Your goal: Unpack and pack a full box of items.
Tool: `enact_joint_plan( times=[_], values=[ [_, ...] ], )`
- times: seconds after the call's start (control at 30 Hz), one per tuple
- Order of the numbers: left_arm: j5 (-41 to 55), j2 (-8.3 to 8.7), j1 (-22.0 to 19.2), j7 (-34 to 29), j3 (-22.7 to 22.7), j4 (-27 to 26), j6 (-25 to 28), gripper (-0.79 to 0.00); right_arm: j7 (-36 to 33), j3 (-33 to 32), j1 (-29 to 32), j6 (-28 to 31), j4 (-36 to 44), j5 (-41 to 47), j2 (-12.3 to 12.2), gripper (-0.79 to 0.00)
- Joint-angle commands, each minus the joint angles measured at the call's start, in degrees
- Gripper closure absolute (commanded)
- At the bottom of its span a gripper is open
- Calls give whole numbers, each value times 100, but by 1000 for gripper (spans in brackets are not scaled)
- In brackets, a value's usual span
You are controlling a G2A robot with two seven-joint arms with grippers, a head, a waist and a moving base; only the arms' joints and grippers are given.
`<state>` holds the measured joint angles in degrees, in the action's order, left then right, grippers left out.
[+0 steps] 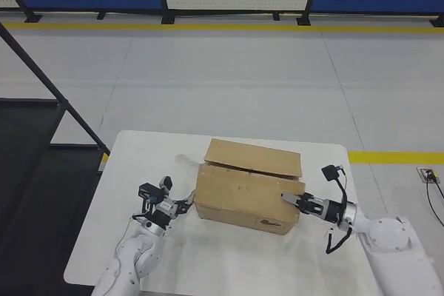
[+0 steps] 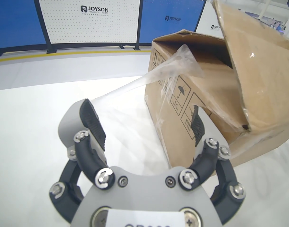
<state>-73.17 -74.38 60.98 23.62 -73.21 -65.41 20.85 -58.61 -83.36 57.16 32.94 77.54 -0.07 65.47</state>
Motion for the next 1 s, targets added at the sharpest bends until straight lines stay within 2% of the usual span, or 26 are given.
enact_joint_plan(
  times=[0.0,0.43,0.57,0.6,0.8,0.97],
  values=[
    [-29,14,49,-6,-24,-57,38,-785,-69,-12,13,77,-22,109,-21,0],
    [81,48,145,-82,-150,-165,57,-785,-275,186,-93,530,-267,372,-103,0],
    [160,49,148,-70,-191,-193,-2,-785,-250,231,-125,627,-341,400,-127,-748],
    [177,50,148,-66,-211,-203,-41,-785,-241,229,-118,660,-341,416,-135,-785],
    [325,58,158,-31,-337,-341,-175,-785,-310,152,82,963,-119,823,-203,-785],
    [475,66,202,-51,-431,-598,-191,-785,-163,167,473,1112,568,1142,-341,-785]
  ],
)
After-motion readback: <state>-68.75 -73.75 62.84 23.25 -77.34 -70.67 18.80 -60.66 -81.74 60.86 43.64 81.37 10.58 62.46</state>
